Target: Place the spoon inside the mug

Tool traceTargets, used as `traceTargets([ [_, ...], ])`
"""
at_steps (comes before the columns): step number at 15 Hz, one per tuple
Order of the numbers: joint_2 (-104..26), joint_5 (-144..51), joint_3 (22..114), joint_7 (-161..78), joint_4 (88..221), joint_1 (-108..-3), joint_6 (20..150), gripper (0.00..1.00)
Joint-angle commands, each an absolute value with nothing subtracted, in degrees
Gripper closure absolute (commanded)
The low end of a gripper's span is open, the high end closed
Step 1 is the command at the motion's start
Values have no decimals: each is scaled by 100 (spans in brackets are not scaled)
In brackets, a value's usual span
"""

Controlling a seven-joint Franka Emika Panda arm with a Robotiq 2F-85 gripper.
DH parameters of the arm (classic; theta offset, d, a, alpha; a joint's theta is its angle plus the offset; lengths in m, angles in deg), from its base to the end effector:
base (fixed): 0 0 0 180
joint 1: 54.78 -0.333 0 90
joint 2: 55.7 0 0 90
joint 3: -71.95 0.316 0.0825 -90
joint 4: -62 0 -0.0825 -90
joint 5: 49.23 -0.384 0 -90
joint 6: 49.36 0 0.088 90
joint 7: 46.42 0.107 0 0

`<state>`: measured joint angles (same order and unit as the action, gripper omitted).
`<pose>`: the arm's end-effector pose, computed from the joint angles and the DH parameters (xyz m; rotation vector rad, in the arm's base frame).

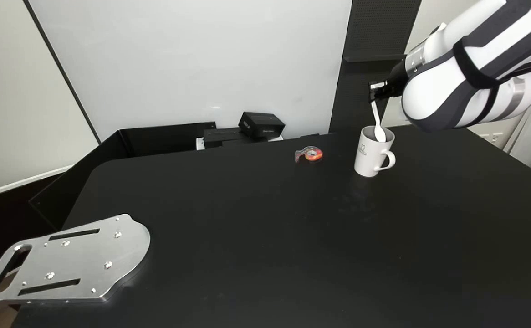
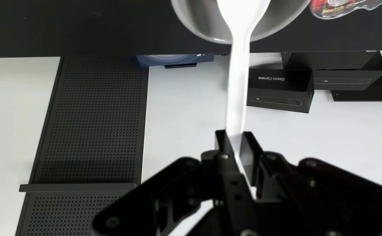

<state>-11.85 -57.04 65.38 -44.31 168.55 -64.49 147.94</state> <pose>0.6773 0.0327 0.2051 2.8677 -0.0911 1.2594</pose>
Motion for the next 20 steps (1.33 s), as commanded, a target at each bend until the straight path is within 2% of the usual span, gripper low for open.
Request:
traceTargets([
  [1,-1186,-5756,6533,-4423,16967,-6453,14808,97],
  [7,-1113,-5753,6495,-4446,17070,-6492,14776,97],
  [8,-1116,-5769,6463,-4450,17070,-6524,14732,64],
  [10,-1137,-5786,6431,-4441,17046,-6554,14642,56],
  [18,-1496,-5698,6488,-4423,16957,-6512,14064,2],
  [20,-1815,-5483,6632,-4513,16979,-6373,13234,0],
])
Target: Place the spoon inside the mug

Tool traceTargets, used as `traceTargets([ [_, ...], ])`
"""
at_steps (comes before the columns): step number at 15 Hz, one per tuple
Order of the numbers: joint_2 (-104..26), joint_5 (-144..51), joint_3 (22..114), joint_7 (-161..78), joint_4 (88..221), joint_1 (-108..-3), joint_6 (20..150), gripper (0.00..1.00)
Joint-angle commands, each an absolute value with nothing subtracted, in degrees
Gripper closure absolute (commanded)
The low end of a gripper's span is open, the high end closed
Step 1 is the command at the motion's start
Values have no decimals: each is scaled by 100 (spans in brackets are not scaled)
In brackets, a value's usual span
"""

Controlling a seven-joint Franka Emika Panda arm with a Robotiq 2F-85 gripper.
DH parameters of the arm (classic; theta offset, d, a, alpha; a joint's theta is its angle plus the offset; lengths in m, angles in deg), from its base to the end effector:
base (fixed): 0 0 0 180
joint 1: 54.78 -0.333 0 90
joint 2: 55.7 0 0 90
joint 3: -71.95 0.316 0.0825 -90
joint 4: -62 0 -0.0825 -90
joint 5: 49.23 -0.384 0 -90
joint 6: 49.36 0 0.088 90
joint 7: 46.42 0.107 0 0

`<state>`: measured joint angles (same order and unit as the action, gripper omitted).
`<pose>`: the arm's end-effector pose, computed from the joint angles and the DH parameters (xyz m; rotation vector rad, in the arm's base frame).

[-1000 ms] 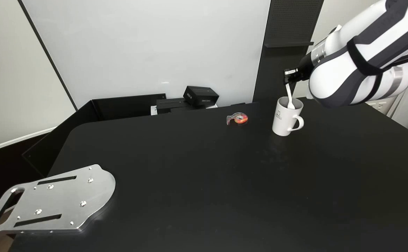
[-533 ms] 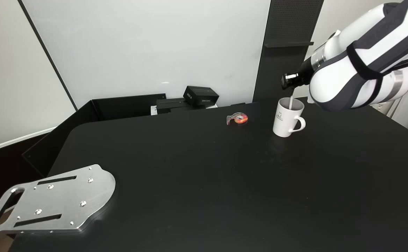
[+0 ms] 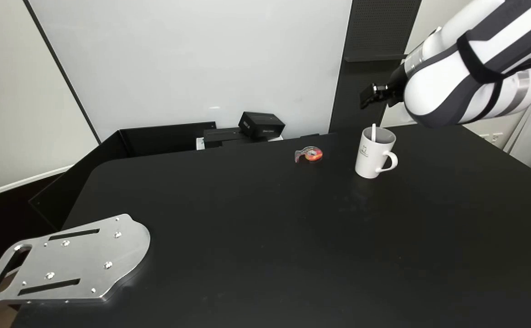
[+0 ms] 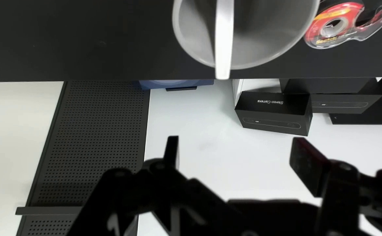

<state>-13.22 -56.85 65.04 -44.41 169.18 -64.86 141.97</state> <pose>0.6756 0.0338 0.2027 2.9207 -0.0841 1.1272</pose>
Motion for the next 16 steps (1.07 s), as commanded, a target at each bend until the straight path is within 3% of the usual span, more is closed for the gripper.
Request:
traceTargets([
  [1,-1960,-5388,6735,-4527,16967,-6282,12736,0],
  [10,-2571,-4746,6936,-4617,16347,-6088,9095,0],
  [11,-2514,-4742,6926,-4481,16515,-6099,9592,0],
  [16,-2540,-4711,6995,-4570,16397,-6047,9230,0],
])
